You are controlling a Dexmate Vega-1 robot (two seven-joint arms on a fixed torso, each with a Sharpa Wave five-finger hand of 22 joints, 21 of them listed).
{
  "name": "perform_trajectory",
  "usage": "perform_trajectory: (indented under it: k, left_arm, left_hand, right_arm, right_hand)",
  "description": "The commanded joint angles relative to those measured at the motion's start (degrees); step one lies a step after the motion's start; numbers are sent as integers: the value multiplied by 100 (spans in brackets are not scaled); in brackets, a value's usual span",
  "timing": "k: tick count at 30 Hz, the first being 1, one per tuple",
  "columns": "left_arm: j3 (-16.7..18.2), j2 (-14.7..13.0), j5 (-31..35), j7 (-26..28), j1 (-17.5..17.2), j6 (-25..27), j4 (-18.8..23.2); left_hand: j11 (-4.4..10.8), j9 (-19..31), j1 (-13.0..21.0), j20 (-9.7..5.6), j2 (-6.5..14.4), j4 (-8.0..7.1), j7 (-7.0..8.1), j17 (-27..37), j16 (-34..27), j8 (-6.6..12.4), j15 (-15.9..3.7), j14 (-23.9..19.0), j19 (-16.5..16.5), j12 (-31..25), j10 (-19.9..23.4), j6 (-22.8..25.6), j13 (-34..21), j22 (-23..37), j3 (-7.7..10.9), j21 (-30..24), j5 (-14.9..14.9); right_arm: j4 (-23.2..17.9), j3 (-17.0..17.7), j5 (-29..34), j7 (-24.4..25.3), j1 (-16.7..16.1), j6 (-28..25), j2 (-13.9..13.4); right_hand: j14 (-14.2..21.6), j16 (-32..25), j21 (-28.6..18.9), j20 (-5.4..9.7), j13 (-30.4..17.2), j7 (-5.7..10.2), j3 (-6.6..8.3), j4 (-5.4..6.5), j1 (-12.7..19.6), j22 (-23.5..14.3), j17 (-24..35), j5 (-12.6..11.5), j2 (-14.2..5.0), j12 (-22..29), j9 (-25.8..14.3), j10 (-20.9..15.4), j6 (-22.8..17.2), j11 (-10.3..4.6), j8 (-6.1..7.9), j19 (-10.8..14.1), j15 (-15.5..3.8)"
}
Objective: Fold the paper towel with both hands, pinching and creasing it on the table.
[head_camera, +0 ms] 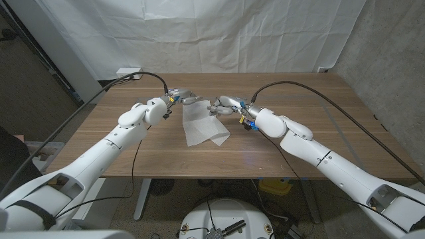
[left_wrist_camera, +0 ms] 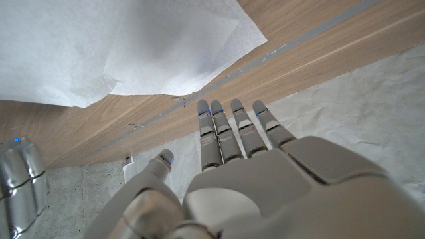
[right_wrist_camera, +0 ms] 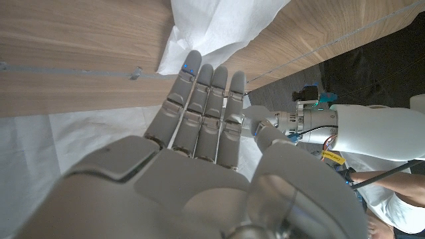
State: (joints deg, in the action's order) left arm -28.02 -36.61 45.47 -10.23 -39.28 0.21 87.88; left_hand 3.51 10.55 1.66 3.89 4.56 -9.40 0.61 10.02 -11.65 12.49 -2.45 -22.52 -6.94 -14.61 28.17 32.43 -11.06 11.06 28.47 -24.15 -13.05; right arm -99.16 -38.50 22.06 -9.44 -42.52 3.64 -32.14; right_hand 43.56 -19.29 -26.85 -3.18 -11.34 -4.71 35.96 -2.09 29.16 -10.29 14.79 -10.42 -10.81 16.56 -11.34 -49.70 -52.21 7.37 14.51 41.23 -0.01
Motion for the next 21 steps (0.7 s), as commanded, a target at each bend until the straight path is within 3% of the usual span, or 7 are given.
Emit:
perform_trajectory:
  k: [1,10,21]
  left_arm:
    - [-17,-19,25,-22,34,-46,-6]
    - [-31,-6,14,-27,84,-95,-64]
    - [-36,-1,-15,-14,111,-141,-133]
  left_hand:
    - [-1,9,-38,-22,241,-22,-12,22,13,-10,-126,19,-14,5,-9,-23,-30,13,-7,10,12]
    - [3,9,-39,-23,240,-22,-9,22,19,-19,-129,20,-13,18,-15,-23,-31,13,-10,14,12]
    - [-1,9,-40,-22,237,-21,-13,22,26,-30,-126,20,-19,35,-22,-21,-32,13,-14,18,12]
  right_arm:
    - [-121,-38,-38,-123,-176,-143,-79]
    - [-67,-77,8,-145,-198,-274,-76]
    - [149,-179,-91,-339,-105,-324,-9]
  right_hand:
    - [98,-49,-59,-8,-9,-16,52,-20,56,-11,13,11,6,67,-13,-111,-92,3,61,84,-10]
    - [356,-98,-114,24,-4,-37,118,-21,45,-13,-33,4,23,96,-12,-300,-271,33,99,241,0]
    - [400,-94,-133,57,-1,-50,154,-27,46,-13,-47,3,15,79,-11,-335,-306,15,92,297,-2]
